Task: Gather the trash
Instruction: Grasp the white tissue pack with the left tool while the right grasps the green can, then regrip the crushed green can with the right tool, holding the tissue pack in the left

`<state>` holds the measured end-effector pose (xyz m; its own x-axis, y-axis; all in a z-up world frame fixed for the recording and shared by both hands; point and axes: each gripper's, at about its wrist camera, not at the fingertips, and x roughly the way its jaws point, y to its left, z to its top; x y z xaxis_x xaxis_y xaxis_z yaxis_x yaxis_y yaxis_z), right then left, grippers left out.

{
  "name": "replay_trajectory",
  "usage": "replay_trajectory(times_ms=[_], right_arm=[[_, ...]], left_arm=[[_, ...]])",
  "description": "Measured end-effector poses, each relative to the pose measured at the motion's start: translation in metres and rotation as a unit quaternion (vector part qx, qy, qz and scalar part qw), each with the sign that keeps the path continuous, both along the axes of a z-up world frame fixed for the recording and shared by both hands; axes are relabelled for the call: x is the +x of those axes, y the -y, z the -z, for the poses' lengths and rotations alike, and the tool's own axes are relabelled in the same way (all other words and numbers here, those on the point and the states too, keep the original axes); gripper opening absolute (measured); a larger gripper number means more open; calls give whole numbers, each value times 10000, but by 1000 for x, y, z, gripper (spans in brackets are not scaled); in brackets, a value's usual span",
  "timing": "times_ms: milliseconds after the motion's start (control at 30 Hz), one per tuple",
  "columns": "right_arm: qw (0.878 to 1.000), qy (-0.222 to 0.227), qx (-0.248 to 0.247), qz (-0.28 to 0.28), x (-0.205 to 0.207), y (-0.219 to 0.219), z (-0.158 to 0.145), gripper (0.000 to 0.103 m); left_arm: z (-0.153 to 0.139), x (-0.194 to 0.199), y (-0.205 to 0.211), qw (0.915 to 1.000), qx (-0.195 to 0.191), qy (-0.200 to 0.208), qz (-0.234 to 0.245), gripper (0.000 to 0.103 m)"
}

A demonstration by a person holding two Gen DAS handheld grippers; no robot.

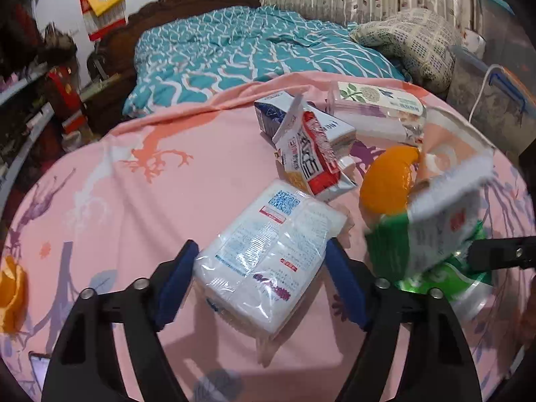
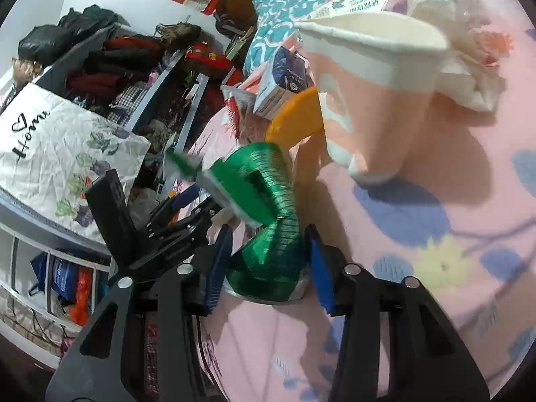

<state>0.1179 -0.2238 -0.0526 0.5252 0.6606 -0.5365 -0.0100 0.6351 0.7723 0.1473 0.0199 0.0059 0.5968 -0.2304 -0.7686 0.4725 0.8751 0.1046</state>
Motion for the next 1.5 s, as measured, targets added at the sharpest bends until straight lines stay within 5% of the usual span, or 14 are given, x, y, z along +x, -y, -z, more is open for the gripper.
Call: replay_trajectory(times_ms=[167, 233, 433, 567, 667, 1000, 1233, 1333, 1433, 1500], right_arm=[[9968, 376, -407, 569, -37, 22, -21, 41], [9914, 617, -766, 869, -55, 32, -35, 40], [9502, 1163, -2487, 1476, -109, 46, -57, 35], [9501, 965, -2496, 1600, -122, 60, -48, 40], [9504, 987, -2310, 1836, -131, 69, -50, 68], [9626, 845, -1865, 1775, -135, 95, -48, 68], [9846, 277, -1533, 796, -80, 103, -20, 67], [9952, 38, -933, 307, -68, 97, 1, 51], [9972, 81, -726, 157, -73, 91, 2, 8], [9976, 81, -593, 344, -81, 99, 2, 5]], left_arm=[[-8, -24, -12, 9996, -63, 173, -222, 68], [-19, -34, -25, 9981, -480, 129, -363, 68], [-39, -57, -24, 9883, -1498, -291, -64, 69], [-41, -75, 4, 9814, -1782, -553, 463, 70], [-38, -85, 23, 9776, -1836, -725, 729, 70], [-38, -94, 45, 9701, -1957, -909, 1116, 70], [-30, -99, 41, 9697, -1920, -1022, 1110, 70], [-31, -100, 37, 9698, -1940, -1018, 1075, 70], [-35, -99, 34, 9696, -1982, -1015, 1017, 70], [-38, -99, 35, 9680, -2041, -1049, 1019, 70]])
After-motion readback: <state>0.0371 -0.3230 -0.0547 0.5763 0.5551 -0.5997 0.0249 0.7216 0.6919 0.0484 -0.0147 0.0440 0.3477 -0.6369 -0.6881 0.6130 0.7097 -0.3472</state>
